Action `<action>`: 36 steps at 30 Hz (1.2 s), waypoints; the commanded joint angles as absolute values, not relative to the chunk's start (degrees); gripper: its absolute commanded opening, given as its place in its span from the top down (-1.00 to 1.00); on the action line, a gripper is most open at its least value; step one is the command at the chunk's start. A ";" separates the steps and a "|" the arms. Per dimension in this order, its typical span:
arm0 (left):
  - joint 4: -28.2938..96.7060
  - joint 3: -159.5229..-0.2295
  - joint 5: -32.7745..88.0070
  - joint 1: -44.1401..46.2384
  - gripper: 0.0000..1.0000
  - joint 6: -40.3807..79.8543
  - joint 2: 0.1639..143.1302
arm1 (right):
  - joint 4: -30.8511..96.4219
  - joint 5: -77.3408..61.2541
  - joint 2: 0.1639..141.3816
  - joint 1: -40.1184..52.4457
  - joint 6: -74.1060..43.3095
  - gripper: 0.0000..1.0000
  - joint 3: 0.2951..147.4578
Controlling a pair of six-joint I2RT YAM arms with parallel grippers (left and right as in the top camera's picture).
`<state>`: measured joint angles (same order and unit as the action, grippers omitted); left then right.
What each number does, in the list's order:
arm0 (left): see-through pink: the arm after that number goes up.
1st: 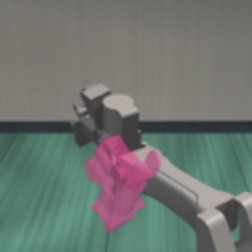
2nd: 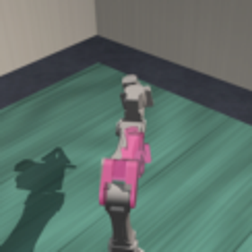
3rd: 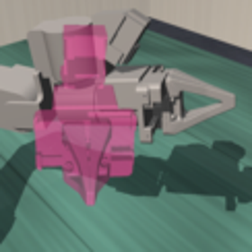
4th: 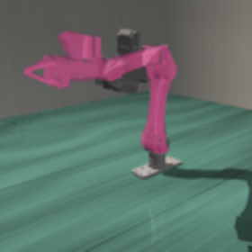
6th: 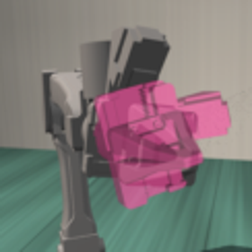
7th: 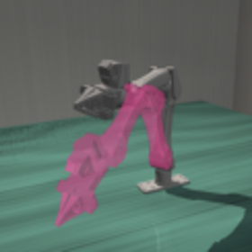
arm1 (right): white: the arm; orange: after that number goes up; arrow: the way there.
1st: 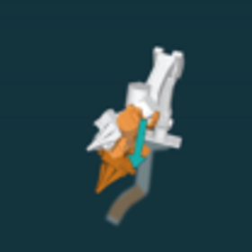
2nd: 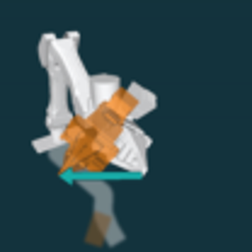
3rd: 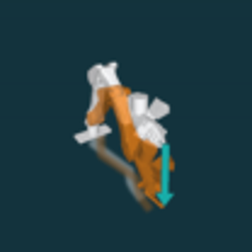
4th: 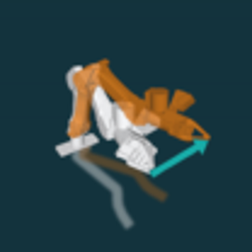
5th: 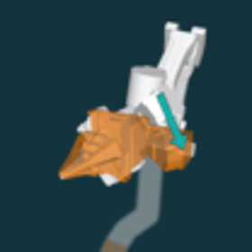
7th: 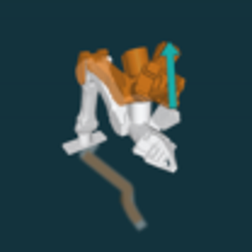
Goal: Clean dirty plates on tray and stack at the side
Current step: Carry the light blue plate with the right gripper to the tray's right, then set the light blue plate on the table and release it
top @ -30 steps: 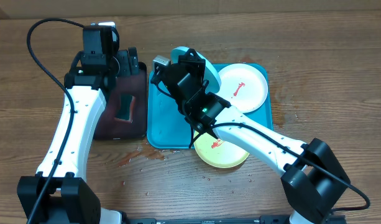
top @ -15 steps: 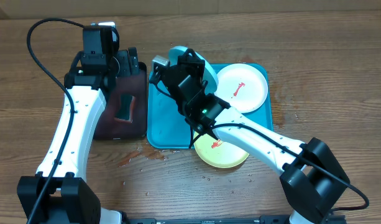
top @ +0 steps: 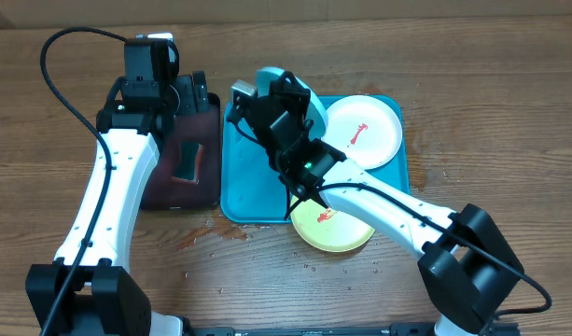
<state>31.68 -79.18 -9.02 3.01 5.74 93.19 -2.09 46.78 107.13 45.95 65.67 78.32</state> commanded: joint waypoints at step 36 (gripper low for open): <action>34.59 -80.53 -9.32 2.98 -1.00 4.71 91.92 | 18.65 -30.74 102.80 3.20 -8.51 0.92 80.01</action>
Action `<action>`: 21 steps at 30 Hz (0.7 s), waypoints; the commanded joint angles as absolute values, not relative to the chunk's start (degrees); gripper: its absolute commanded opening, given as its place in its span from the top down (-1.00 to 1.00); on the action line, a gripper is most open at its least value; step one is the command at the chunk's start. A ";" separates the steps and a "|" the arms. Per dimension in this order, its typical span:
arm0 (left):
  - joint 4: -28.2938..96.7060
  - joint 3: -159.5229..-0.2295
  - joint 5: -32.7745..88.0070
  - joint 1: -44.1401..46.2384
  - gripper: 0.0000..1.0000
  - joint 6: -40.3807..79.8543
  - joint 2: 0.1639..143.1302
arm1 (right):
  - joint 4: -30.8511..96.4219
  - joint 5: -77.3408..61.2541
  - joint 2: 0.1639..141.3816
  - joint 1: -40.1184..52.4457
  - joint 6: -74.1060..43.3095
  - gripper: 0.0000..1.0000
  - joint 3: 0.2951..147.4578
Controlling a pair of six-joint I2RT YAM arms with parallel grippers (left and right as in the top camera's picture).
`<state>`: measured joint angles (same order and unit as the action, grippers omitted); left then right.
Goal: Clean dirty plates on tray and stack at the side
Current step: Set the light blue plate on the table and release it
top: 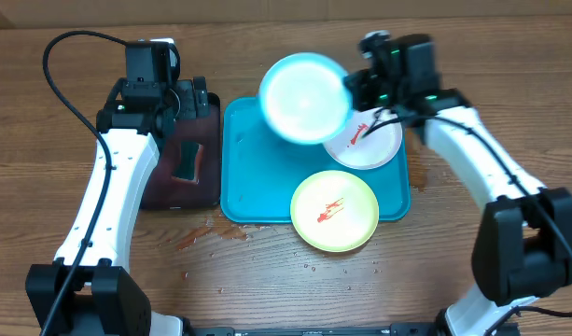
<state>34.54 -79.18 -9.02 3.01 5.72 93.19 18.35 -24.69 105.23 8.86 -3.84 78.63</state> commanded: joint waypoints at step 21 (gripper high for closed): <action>35.77 -80.53 -8.38 3.03 -1.00 5.34 91.94 | 37.47 -2.20 104.42 -24.03 -12.58 0.92 75.22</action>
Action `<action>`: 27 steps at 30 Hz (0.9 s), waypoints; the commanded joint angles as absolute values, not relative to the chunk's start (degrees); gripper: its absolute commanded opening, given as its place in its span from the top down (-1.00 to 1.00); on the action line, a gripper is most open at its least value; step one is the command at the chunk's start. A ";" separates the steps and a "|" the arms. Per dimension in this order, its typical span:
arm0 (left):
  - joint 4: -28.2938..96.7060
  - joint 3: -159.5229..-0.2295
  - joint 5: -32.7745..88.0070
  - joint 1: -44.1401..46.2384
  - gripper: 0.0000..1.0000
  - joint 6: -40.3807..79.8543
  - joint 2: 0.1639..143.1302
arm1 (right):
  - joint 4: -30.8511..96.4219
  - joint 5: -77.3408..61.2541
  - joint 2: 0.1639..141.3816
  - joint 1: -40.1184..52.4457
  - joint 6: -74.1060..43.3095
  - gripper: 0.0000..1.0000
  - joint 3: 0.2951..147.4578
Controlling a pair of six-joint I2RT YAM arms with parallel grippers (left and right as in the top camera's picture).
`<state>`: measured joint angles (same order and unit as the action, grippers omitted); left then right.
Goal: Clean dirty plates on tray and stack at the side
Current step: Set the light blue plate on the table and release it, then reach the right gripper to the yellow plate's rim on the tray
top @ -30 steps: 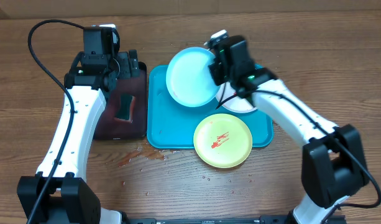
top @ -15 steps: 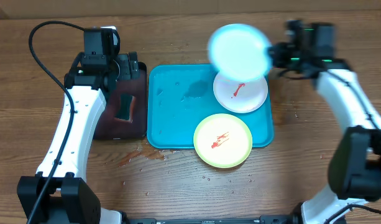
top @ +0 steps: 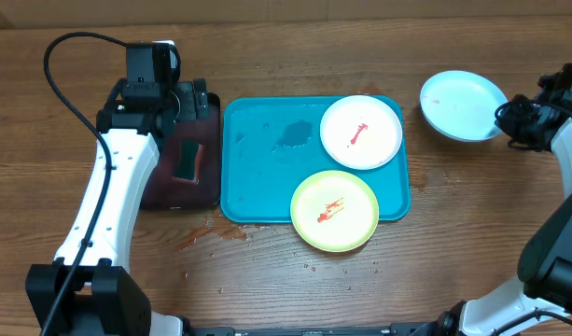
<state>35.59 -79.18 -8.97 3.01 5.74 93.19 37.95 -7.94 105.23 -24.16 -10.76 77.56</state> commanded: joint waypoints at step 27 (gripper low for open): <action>35.70 -80.53 -7.88 3.03 -1.00 5.32 91.94 | 52.47 -8.75 97.78 -22.70 -12.69 0.00 82.67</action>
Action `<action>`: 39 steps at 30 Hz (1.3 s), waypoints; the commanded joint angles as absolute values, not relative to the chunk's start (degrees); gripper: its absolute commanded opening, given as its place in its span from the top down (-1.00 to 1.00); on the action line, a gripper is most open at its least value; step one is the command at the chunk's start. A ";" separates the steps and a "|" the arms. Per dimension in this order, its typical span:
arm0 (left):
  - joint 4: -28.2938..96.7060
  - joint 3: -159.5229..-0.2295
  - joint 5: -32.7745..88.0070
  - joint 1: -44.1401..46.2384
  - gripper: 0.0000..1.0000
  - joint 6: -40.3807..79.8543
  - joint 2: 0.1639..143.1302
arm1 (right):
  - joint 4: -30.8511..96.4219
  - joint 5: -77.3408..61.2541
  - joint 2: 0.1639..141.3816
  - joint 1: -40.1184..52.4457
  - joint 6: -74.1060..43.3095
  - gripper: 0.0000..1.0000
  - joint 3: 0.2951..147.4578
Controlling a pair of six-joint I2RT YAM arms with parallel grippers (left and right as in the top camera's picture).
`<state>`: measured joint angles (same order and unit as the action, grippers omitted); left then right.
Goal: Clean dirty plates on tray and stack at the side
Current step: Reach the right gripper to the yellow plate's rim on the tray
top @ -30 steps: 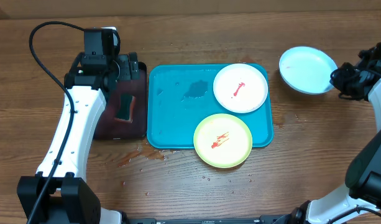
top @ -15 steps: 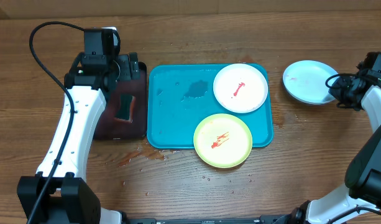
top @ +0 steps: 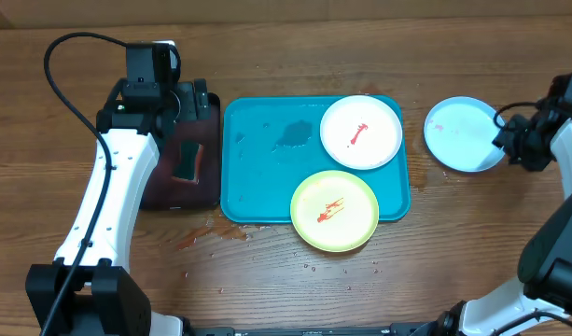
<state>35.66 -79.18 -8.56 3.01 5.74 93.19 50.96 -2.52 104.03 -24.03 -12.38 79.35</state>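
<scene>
A teal tray (top: 253, 187) holds a white plate (top: 361, 132) with a red smear at its back right. A yellow-green plate (top: 334, 211), also smeared red, overhangs the tray's front edge. A light blue plate (top: 461, 134) lies on the table to the right of the tray, with a small red spot near its left rim. My right gripper (top: 501, 139) is at that plate's right rim and looks shut on it. My left gripper (top: 188, 97) hangs over the dark red tray on the left, with nothing between its spread fingers.
The dark red tray (top: 164, 182) left of the teal one holds a green sponge (top: 187, 164). A wet patch (top: 290, 136) marks the teal tray's back. Drops and crumbs (top: 206, 236) lie on the wood in front of the trays.
The light blue plate was held tilted above the table to the right of the tray. It is now lower and a little nearer, lying flat, with my right gripper still at its rim.
My right arm reached across the teal tray with its gripper on the light blue plate at the tray's back left. Then it held the plate up over the tray's back, then out to the right beyond the tray. The plate now lies there. The left arm stayed still.
</scene>
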 commanded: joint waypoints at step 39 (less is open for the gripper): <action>36.18 -80.51 -7.86 3.03 -0.99 5.32 91.98 | 55.07 -13.91 99.74 15.46 -15.05 -0.61 62.96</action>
<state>36.16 -79.18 -8.56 3.01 5.74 93.19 55.22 -14.61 98.63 13.80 -15.77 63.31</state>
